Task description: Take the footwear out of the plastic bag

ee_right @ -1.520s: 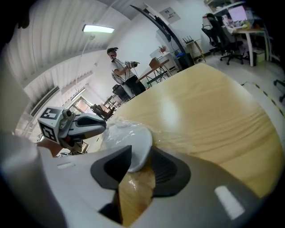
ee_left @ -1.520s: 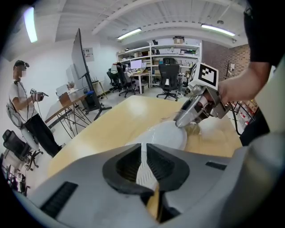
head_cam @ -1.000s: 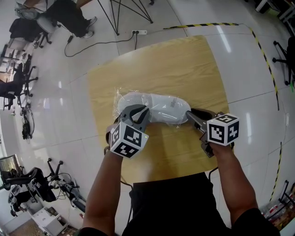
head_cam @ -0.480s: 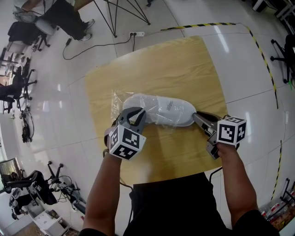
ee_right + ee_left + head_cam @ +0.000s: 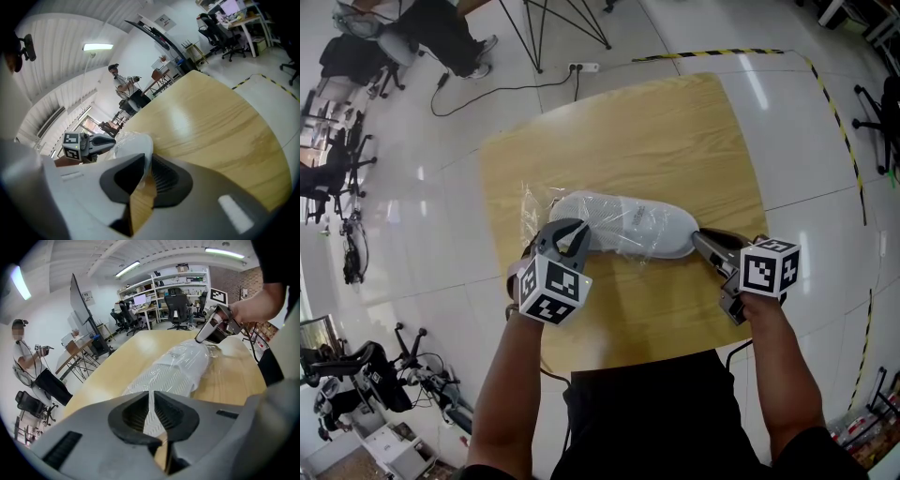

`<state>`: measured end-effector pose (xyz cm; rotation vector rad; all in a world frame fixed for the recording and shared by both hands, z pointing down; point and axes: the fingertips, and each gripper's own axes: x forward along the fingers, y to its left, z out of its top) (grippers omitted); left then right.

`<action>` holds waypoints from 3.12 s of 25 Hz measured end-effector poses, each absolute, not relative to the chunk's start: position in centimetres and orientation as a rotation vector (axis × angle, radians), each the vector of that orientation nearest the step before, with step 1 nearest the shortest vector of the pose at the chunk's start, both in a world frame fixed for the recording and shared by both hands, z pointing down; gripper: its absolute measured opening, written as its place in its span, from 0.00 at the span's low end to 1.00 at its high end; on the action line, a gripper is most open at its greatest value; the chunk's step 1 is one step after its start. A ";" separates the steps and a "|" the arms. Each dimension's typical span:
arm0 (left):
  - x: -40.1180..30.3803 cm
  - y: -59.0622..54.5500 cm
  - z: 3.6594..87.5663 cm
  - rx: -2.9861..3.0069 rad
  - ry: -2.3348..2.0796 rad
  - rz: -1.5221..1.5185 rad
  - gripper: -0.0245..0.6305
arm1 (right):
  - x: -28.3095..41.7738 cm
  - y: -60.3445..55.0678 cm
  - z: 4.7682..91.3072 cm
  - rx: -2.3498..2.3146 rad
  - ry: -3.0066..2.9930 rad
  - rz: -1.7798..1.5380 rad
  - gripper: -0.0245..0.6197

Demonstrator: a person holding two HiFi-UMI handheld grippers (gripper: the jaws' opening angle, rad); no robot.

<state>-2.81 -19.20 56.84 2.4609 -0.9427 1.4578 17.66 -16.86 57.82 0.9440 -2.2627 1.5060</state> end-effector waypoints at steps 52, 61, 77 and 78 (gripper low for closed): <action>-13.6 -15.2 57.4 2.275 -1.121 1.647 0.10 | 14.6 -12.4 58.2 0.701 -2.196 1.170 0.14; -14.9 -15.5 57.6 2.255 -1.128 1.700 0.10 | 14.8 -12.5 58.1 0.683 -2.199 1.129 0.14; -18.9 -17.4 56.8 2.180 -1.244 1.803 0.07 | 15.9 -12.7 58.3 0.644 -2.185 0.986 0.14; -19.3 -17.5 56.7 2.172 -1.258 1.807 0.06 | 15.9 -12.7 58.3 0.638 -2.183 0.974 0.14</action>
